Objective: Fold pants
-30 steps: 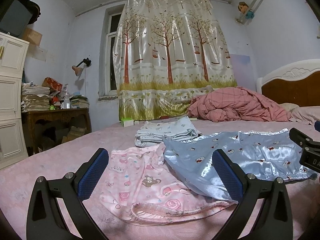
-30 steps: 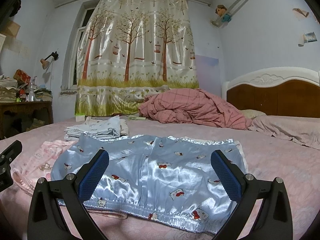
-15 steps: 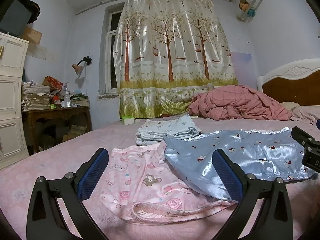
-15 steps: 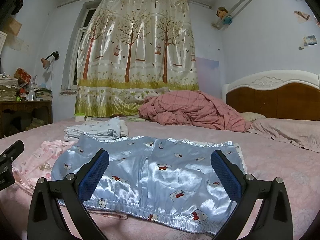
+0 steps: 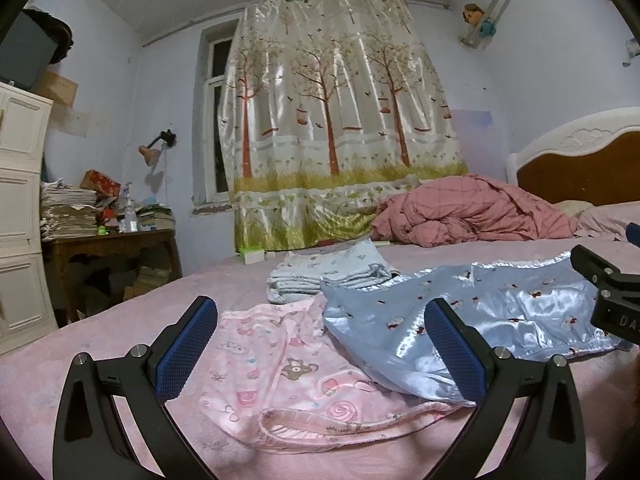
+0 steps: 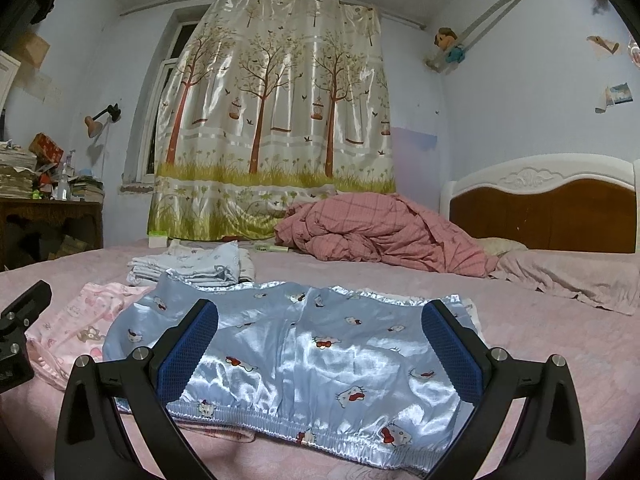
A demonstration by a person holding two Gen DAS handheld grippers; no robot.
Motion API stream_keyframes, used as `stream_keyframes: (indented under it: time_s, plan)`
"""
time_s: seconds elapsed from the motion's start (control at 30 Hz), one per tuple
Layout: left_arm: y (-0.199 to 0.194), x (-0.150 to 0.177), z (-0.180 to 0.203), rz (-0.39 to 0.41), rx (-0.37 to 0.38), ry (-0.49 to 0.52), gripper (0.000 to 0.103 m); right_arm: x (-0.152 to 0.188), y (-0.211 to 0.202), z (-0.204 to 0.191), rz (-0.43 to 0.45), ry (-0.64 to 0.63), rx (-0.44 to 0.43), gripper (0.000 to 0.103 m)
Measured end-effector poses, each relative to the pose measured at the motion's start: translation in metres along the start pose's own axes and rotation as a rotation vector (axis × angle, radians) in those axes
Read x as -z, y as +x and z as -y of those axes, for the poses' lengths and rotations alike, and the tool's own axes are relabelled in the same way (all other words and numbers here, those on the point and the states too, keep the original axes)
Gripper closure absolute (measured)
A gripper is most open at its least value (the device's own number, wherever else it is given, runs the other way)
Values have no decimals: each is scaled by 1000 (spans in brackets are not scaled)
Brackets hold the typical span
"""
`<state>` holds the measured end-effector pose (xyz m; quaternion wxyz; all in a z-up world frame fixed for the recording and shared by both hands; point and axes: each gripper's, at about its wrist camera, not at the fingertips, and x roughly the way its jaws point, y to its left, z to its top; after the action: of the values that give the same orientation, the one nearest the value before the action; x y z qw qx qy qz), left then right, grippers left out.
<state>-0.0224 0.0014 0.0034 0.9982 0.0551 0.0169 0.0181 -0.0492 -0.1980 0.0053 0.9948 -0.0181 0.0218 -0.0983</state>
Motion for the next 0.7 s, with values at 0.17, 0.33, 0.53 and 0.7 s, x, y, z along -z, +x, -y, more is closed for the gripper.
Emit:
stream_keyframes:
  time_s: [0.17,0.33,0.53,0.7]
  plan:
    - [0,-3,-4,-1,0,-16,0,0,-1,-2,-2,2,-3,0]
    - [-5,-10,-12,2,-30,-45,0,-5,-9,2,22,-8,14,0]
    - [-9,-21,-18,-83,63,-90,7,-17,-22,16,-10,-1,-2,0]
    - [-10,-25,10,-179,104,26,23,-33,-30,58,-72,90,20,4]
